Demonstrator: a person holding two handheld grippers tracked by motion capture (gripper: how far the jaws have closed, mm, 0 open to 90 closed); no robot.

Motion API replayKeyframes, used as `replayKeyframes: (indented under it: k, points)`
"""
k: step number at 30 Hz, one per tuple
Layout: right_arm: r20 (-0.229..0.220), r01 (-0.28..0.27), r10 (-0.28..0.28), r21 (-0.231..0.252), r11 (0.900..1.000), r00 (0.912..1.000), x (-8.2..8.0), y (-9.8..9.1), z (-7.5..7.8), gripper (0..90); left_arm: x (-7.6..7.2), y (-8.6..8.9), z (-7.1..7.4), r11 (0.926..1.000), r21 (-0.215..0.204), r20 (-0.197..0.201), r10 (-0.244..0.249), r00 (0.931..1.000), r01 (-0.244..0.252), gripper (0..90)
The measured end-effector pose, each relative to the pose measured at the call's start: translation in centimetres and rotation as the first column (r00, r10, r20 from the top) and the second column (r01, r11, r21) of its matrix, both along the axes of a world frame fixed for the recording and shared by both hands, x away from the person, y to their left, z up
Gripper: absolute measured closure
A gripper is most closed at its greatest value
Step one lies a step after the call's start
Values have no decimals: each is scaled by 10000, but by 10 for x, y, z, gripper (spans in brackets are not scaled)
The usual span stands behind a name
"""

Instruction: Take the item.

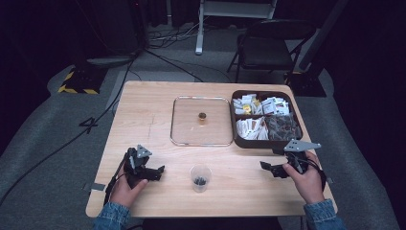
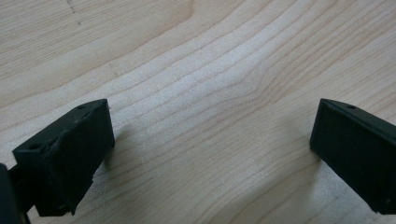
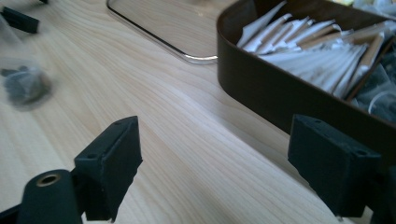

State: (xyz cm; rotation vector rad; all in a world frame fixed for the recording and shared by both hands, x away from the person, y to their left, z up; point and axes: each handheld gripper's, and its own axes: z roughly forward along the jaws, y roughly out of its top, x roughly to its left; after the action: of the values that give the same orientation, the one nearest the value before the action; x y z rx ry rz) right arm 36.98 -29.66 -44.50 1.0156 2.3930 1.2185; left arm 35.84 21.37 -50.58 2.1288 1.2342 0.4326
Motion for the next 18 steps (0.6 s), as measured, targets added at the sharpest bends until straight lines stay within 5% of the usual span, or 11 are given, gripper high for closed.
replayKeyframes:
  k: [18]
  points:
    - [-506,315,-326,-227,9992,9982,5,-8,-46,176,1,0,0,10000,25,11,-24,10000,24,2]
